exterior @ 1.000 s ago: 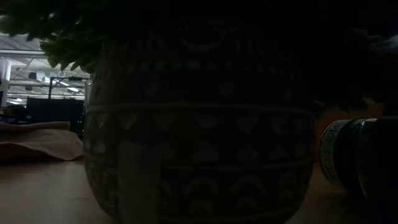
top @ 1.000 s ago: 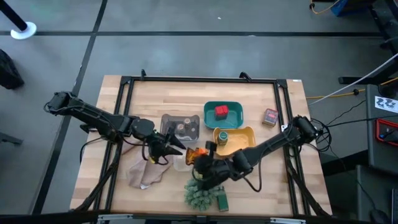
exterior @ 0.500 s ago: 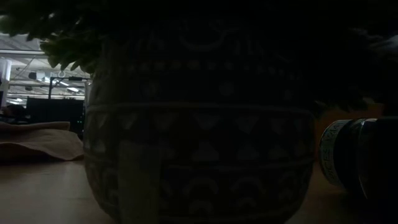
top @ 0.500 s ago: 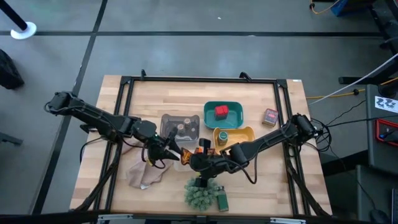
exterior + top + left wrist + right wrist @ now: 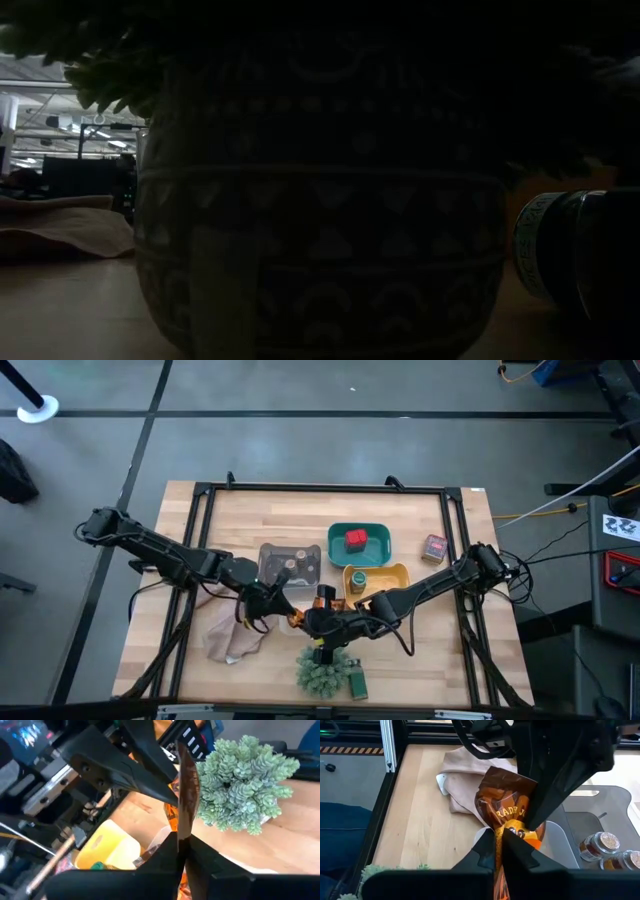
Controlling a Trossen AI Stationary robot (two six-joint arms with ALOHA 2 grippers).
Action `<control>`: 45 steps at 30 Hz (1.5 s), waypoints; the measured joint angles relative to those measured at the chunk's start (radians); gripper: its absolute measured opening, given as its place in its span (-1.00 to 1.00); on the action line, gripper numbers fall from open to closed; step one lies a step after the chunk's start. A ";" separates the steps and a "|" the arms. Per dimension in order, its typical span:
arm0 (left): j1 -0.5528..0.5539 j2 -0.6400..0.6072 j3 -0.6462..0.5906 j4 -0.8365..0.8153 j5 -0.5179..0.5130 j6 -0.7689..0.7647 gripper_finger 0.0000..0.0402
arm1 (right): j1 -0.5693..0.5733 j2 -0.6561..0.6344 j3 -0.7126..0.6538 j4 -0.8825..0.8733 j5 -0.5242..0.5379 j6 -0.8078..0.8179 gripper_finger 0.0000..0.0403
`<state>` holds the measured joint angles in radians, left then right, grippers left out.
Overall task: Sort spices by type
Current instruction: Put the orange seasoning pack into the transparent bin, then put the green seasoning bottle into the yellow bin
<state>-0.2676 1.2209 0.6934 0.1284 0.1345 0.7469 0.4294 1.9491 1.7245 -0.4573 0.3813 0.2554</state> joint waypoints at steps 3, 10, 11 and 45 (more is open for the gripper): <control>0.000 0.000 0.000 0.010 -0.001 -0.054 -0.95 | 0.000 0.000 0.000 0.001 0.000 0.003 -0.83; 0.000 0.000 0.000 0.014 -0.001 -0.096 -0.99 | 0.000 -0.001 0.000 0.004 0.000 0.007 -0.70; 0.000 0.000 0.000 0.013 -0.001 -0.099 -0.99 | 0.000 -0.001 0.000 0.004 -0.001 0.007 -0.70; 0.094 0.012 0.000 -0.118 -0.034 -0.191 -1.00 | 0.002 -0.001 0.000 -0.055 -0.187 0.160 -0.09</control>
<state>-0.1733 1.2325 0.6937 0.0099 0.1001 0.5561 0.4313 1.9484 1.7248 -0.5122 0.1947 0.4155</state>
